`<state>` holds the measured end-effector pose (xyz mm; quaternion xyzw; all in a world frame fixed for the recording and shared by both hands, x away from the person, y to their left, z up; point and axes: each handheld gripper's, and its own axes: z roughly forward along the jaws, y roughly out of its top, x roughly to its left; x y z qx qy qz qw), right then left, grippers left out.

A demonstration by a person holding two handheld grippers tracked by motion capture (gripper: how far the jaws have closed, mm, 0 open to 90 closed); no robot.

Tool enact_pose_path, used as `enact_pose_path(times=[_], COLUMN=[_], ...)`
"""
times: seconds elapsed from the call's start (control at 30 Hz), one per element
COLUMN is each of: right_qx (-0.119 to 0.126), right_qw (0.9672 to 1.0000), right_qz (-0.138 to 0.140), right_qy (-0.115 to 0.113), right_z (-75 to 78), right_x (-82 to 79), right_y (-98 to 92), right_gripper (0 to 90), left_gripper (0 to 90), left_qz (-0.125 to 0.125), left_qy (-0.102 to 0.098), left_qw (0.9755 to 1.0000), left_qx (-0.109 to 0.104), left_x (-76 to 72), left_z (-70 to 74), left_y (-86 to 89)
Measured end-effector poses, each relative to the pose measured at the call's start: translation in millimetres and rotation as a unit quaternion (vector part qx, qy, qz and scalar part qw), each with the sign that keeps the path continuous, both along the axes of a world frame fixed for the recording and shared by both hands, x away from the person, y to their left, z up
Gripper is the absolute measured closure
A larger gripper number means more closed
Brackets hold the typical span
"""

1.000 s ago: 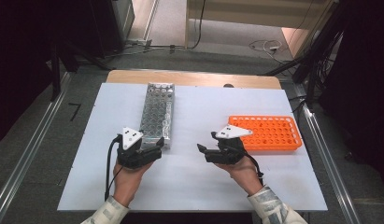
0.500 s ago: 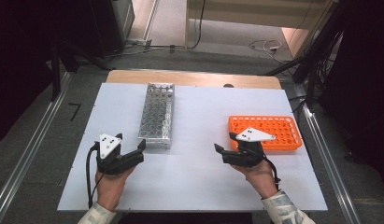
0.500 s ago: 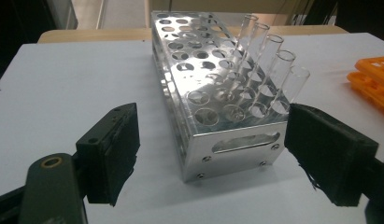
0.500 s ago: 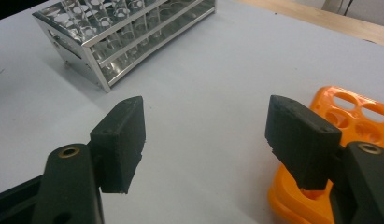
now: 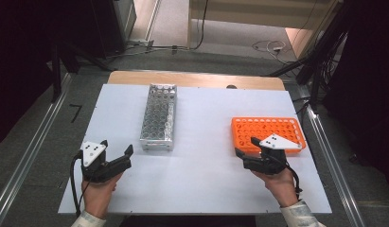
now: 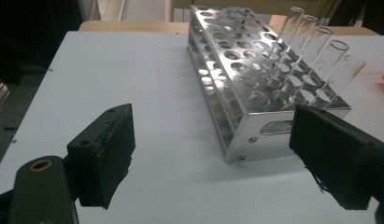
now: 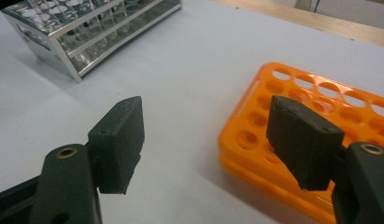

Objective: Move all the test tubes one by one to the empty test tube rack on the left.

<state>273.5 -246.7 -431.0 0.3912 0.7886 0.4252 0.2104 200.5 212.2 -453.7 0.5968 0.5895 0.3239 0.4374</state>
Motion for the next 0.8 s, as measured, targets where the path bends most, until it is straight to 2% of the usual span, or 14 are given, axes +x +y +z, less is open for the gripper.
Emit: enact_pose_path(times=[0.3,0.4,0.63,0.8], right_qx=[0.002,0.007,0.011,0.014], right_qw=[0.9985,0.9971,0.9931,0.9901], right_qz=[-0.055,-0.076,-0.117,-0.139], right_qy=[-0.004,0.002,0.005,0.006], right_z=[-4.5,-7.5,-12.7,-15.8], right_x=[-5.8,-6.4,-9.1,-11.8], right_y=[-45.7,-59.9,-87.7,-101.3], right_gripper=[26.2,26.1,25.7,25.7], left_gripper=[14.4,14.4,14.4,14.4], left_qz=[0.014,0.021,0.041,0.054], left_qy=[0.004,-0.001,0.006,0.008], left_qw=[0.9998,0.9997,0.9991,0.9985], left_qx=[-0.012,-0.012,-0.006,-0.004], left_x=[-10.9,-13.6,-16.5,-18.9], left_z=[-4.2,-4.2,-8.2,-10.1], left_y=[20.3,24.7,36.9,45.4])
